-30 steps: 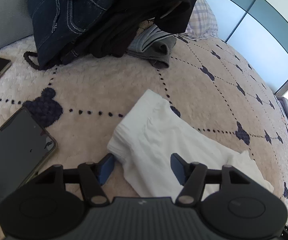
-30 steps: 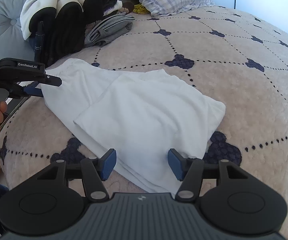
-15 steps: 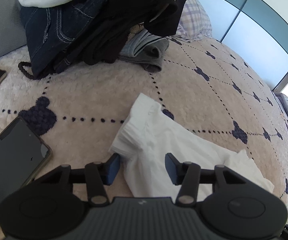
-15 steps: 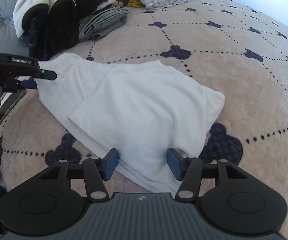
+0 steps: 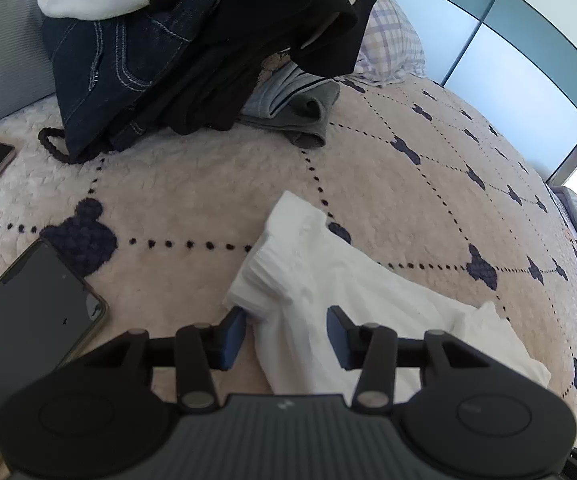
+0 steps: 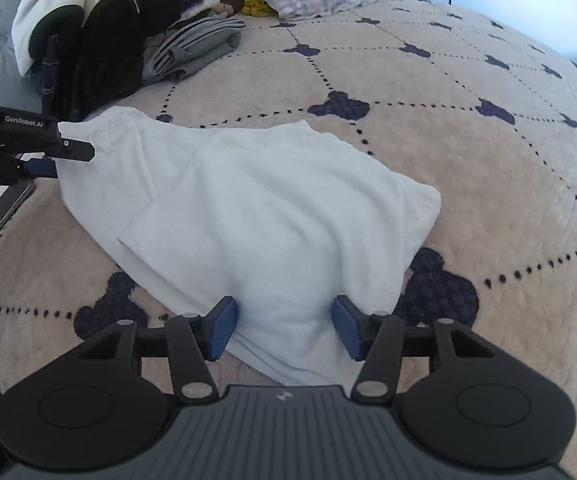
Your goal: Fold clothes
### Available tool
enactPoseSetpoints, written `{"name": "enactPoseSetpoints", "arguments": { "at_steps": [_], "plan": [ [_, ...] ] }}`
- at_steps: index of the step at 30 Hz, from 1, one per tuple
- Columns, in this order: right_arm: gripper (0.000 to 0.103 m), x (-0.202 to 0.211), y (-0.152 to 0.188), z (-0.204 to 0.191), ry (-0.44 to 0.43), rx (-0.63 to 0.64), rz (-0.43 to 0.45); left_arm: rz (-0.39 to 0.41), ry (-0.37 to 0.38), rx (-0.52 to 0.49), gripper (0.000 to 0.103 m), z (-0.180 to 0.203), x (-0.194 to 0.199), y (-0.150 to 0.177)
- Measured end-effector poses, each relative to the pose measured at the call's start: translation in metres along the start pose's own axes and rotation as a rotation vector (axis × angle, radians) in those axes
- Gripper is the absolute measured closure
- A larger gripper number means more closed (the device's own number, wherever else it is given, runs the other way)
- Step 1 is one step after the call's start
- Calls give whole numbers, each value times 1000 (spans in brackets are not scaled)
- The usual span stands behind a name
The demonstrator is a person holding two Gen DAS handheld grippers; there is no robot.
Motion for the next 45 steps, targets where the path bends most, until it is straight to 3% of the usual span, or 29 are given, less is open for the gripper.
{"name": "enactPoseSetpoints", "arguments": {
  "at_steps": [2, 13, 16, 20, 24, 26, 28, 31, 34, 39, 43, 45],
  "plan": [
    [46, 5, 0, -1, -10, -2, -7, 12, -4, 0, 69, -1, 2, -2],
    [46, 38, 0, 26, -22, -101, 96, 49, 59, -27, 85, 8, 17, -4],
    [46, 42, -1, 28, -24, -107, 112, 90, 81, -28, 89, 13, 27, -4],
    [46, 49, -4, 35, -41, -139, 145, 158, 193, -116, 89, 42, 48, 2],
    [46, 56, -5, 56, -131, -282, 185, 191, 304, -365, 89, 106, 59, 30],
    [46, 52, 0, 76, -221, -433, 185, 162, 336, -491, 83, 139, 57, 52],
    [46, 45, 6, 94, -267, -559, 172, 107, 415, -578, 72, 163, 56, 72],
    [45, 38, 13, 106, -279, -632, 160, 62, 566, -657, 54, 178, 66, 89],
    [45, 37, 15, 107, -311, -644, 161, 86, 582, -626, 44, 168, 72, 81],
    [45, 43, 6, 92, -294, -541, 201, 83, 461, -435, 44, 126, 51, 41],
    [45, 39, -8, 71, -304, -417, 226, -16, 439, -275, 44, 102, 27, 29],
    [46, 30, -13, 61, -321, -394, 212, -47, 439, -243, 44, 99, 20, 29]
  ]
}}
Point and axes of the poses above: each gripper's, at about its wrist camera, not at the fingertips, and x roughly against the way its jaws point, z to its right, y to its underside, the point moved 3 cm from there along -x, roughly the way its jaws point, and after that the axes turned 9 degrees about -z, right-handed, at the moved point
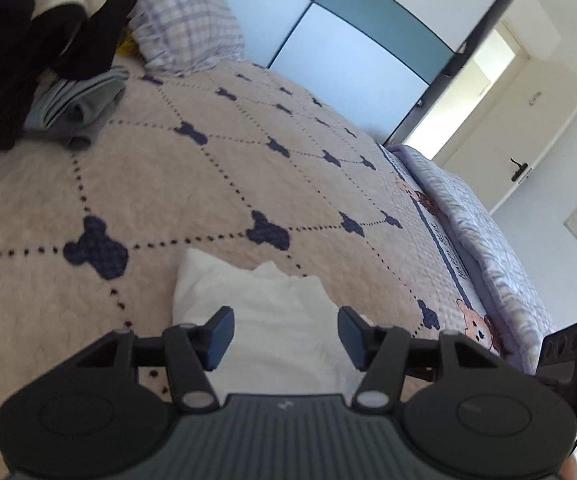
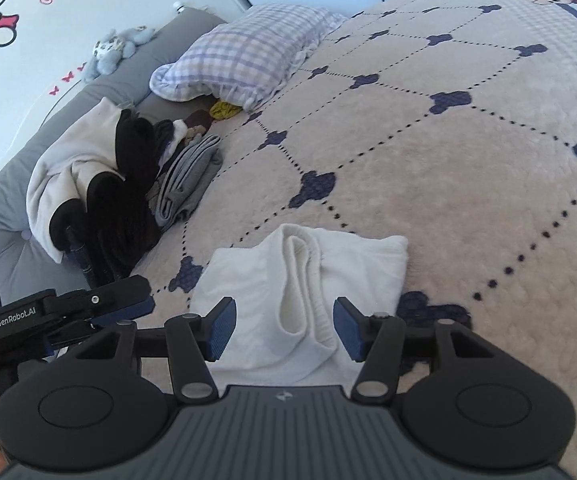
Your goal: Fold clothes
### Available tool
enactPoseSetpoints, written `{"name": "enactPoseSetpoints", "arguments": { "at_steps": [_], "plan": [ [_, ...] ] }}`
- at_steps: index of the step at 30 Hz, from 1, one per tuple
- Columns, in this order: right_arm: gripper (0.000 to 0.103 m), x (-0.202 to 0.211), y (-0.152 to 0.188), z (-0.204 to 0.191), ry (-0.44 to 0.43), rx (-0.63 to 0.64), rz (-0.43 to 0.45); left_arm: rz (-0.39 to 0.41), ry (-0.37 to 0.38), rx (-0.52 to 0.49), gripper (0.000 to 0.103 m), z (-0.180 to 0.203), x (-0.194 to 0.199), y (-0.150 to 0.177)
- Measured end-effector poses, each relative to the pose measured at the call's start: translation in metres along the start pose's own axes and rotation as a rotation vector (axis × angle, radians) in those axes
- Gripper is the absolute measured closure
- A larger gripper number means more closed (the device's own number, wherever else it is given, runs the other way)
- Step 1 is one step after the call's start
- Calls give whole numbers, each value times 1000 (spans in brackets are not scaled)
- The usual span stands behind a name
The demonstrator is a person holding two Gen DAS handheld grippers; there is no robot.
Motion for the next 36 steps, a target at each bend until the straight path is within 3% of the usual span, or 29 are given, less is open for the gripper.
{"name": "enactPoseSetpoints", "arguments": {
  "at_steps": [5, 6, 7, 8, 17, 27, 32, 34, 36],
  "plan": [
    [53, -27, 5, -15, 77, 90, -39, -5, -84, -56, 44, 2, -5, 1],
    [64, -29, 6, -18, 88, 110, -41, -10, -85, -50, 44, -1, -6, 1],
    [85, -31, 6, -20, 108, 124, -39, -15, -87, -45, 44, -3, -7, 0],
    [91, -29, 5, -19, 106, 114, -32, -20, -86, -38, 44, -5, -8, 0],
    [91, 19, 5, -10, 31, -25, 18, -24, -69, -63, 44, -1, -12, -1],
    [88, -1, 30, 12, 6, -199, -92, -88, -76, -183, 49, 24, -52, 7],
    [85, 4, 27, 8, 13, -141, -139, -115, -73, -203, 50, 20, -67, 4],
    [69, 12, 20, 0, 81, -42, -108, -128, -51, -213, 50, 20, -70, 3],
    [67, 21, 8, 0, 84, -3, -37, -140, -35, -230, 50, 25, -73, 4]
  ]
}}
Point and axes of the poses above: each gripper's, at about its wrist camera, not at the fingertips, and x roughly against the way its jaws point, z to its right, y to its underside, the point moved 3 cm from there along -x, roughly the way its jaws point, and after that the axes turned 9 degrees about -z, right-handed, at the moved point
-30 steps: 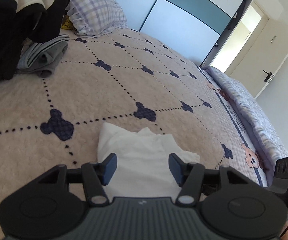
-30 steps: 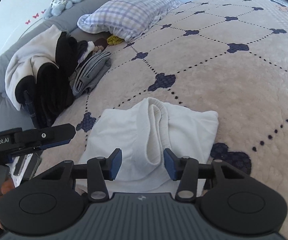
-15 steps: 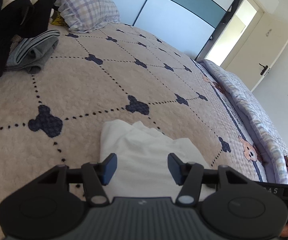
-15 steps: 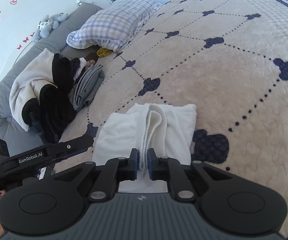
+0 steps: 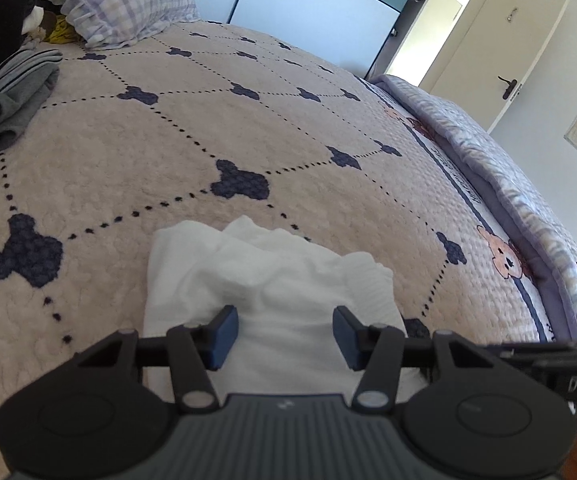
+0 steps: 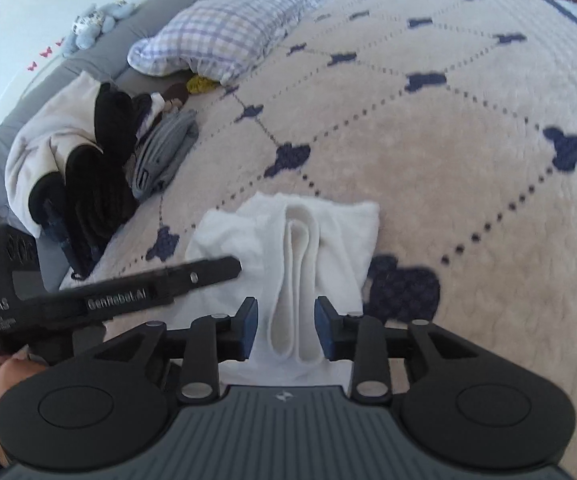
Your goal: Fold clothes
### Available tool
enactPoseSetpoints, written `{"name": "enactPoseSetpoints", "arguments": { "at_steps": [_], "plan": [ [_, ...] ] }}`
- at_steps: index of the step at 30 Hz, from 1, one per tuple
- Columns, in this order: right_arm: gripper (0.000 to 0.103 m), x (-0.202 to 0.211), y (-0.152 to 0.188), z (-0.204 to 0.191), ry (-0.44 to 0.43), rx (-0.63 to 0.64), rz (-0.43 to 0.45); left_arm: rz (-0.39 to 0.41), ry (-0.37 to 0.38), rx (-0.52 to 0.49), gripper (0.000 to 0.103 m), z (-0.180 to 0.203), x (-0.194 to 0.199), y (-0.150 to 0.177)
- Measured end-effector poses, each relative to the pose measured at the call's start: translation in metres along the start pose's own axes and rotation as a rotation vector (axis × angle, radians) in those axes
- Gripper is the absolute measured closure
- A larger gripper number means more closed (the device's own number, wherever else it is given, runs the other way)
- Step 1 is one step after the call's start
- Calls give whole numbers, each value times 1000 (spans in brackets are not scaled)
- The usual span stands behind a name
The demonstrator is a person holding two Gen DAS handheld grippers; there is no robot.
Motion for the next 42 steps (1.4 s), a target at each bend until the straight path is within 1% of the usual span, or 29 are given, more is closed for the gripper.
{"name": "enactPoseSetpoints", "arguments": {
  "at_steps": [2, 5, 8, 11, 13, 15, 16, 18, 21, 22, 24, 25, 27, 28, 31, 33, 35, 36, 39, 40, 42],
  "plan": [
    [67, 2, -12, 5, -26, -10, 37, -10, 24, 1, 50, 3, -3, 0],
    [66, -11, -28, 4, -3, 25, 42, -31, 40, -2, 50, 6, -7, 2],
    [65, -34, -44, -1, 23, 91, 32, -44, 34, -42, 49, 9, -8, 3],
    [66, -55, -47, -2, 25, 109, -5, -53, 48, -55, 48, 5, -9, 3],
    [78, -68, -45, -5, 25, 132, -38, -66, 65, -57, 48, 1, -10, 2],
    [79, -75, -41, -13, 63, 193, -51, -63, 89, -19, 48, -8, -7, -4],
    [79, -76, -40, -16, 80, 208, -49, -50, 99, 24, 48, -15, -4, -8],
    [80, -70, -42, -12, 78, 162, -33, 1, 133, 117, 48, -31, 7, -18],
    [80, -49, -44, 5, 67, 47, 23, 76, 152, 185, 48, -48, 15, -29],
    [80, -43, -42, 10, 63, 2, 38, 80, 159, 208, 48, -51, 11, -31],
    [80, -36, -36, 10, 77, -17, 49, 28, 153, 240, 49, -52, -9, -31],
    [80, -36, -32, 9, 90, -15, 46, 10, 131, 240, 49, -50, -17, -31],
    [80, -45, -28, 10, 113, -8, 23, 4, 58, 202, 49, -43, -30, -31],
    [80, -52, -27, 12, 125, -5, 8, 4, 39, 190, 49, -41, -33, -33],
    [80, -61, -28, 21, 115, -38, -12, 4, -3, 165, 52, -38, -36, -37],
    [81, -58, -30, 20, 121, -21, -22, 1, -6, 159, 52, -39, -35, -39],
    [78, -51, -31, 14, 139, 21, -8, 7, 0, 174, 53, -41, -29, -40],
    [75, -43, -33, 10, 146, 46, 19, 19, -1, 176, 53, -42, -23, -41],
    [75, -21, -41, -1, 177, 133, 110, 66, -33, 134, 53, -38, -6, -44],
    [75, -17, -45, -3, 190, 159, 128, 75, -42, 122, 53, -36, -1, -44],
    [73, -16, -50, -6, 196, 185, 144, 82, -30, 112, 53, -33, 4, -43]
  ]
}}
Point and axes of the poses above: each gripper's, at about its wrist camera, not at the fingertips, and x roughly against the way its jaws point, z to its right, y to its underside, the point moved 3 cm from there along -x, roughly the way its jaws point, and after that the axes turned 9 degrees about -z, right-handed, at the moved point
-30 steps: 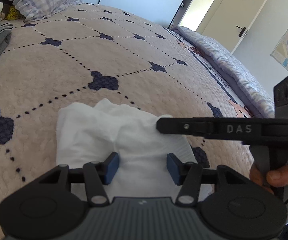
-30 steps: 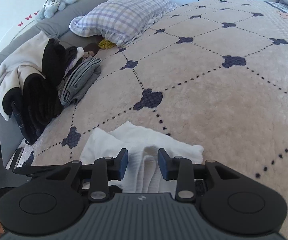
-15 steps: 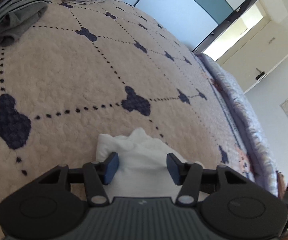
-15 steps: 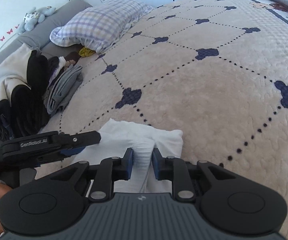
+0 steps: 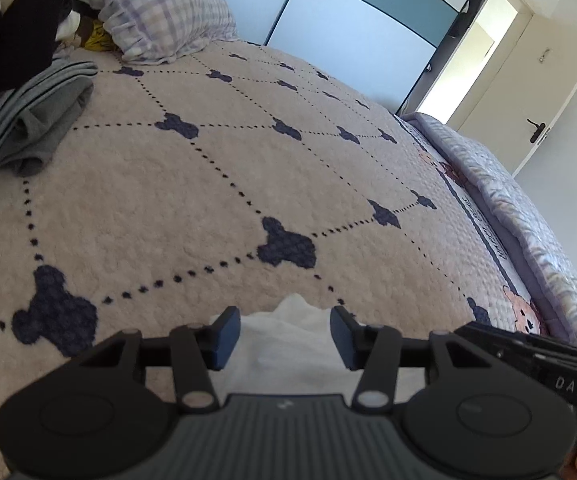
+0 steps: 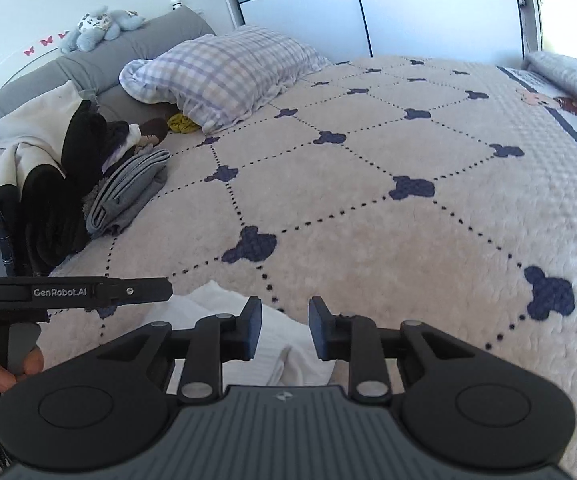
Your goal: Fold clothes
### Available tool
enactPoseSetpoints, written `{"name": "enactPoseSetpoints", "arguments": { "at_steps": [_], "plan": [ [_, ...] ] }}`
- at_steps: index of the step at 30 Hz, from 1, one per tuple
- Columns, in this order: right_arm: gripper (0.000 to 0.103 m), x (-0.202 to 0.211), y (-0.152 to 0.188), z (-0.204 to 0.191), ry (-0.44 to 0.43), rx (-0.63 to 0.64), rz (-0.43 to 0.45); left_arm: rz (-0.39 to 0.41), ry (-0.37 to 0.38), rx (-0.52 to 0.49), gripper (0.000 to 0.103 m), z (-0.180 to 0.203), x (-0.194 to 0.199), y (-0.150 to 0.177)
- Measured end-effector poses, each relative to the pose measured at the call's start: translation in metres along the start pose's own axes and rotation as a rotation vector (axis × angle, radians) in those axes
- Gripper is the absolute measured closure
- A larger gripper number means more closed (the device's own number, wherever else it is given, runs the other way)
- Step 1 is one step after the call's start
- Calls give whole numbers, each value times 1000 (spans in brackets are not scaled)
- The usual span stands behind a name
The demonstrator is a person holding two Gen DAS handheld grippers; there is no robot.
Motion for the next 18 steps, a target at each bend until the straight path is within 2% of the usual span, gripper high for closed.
{"name": "enactPoseSetpoints", "arguments": {
  "at_steps": [3, 5, 7, 8, 10, 12, 15, 18],
  "plan": [
    [72, -15, -4, -6, -70, 35, -9, -22, 22, 7, 53, 6, -2, 6],
    [72, -34, -1, -10, -105, 42, -74, -39, 20, 41, 59, 8, -7, 13],
    [74, -57, 9, -5, -100, -5, -177, -67, 28, 70, 59, 6, -17, 18],
    [76, -63, 13, 1, -85, -28, -182, -80, 19, 78, 63, 4, -23, 20],
    [79, -64, 14, 5, -70, -38, -166, -74, -15, 52, 71, 2, -28, 19],
    [78, -60, 13, 4, -51, -31, -159, -69, -37, 55, 73, 1, -27, 17],
    [77, -43, 12, -7, -23, -7, -109, -57, -49, 89, 75, -2, -15, 13],
    [76, -19, 9, -23, -37, 80, -35, 7, -55, 50, 75, 3, 7, 8]
  ]
}}
Point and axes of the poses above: each gripper's, at about its wrist camera, not at the fingertips, and x roughly against the way its jaws point, z to its right, y to its underside, the point moved 3 cm from there along -x, roughly the way its jaws point, and after that the axes turned 9 degrees about -z, right-handed, at the moved point
